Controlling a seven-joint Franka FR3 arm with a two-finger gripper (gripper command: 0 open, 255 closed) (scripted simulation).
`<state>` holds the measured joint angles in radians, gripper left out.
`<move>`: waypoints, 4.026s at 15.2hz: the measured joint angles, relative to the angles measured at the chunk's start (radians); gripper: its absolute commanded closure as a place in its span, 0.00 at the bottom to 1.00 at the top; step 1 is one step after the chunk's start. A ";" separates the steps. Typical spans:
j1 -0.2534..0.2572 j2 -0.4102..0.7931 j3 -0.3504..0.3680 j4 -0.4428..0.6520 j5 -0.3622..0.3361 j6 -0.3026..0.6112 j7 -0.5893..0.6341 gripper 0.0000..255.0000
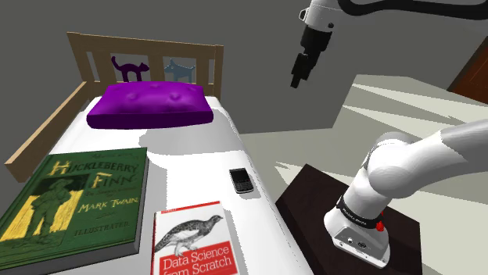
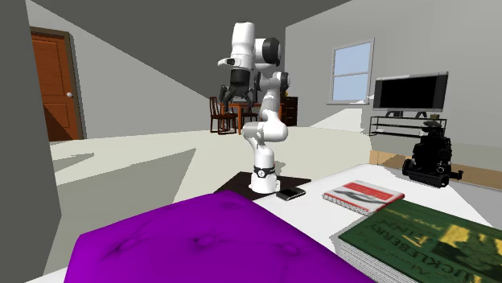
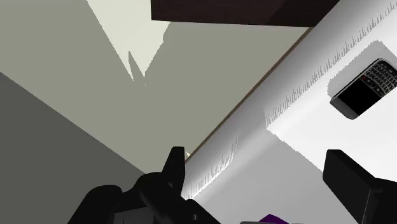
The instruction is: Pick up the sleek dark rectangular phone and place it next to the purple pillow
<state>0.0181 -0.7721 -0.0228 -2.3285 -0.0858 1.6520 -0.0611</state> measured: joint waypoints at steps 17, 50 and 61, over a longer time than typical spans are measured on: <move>0.031 0.099 0.244 -0.293 0.228 0.336 0.466 0.00; 0.037 0.529 0.473 -0.347 0.345 0.820 0.820 1.00; 0.044 0.445 0.453 -0.311 0.355 0.702 0.810 1.00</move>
<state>0.0617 -0.3271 0.4297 -2.6399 0.2694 2.3537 0.7494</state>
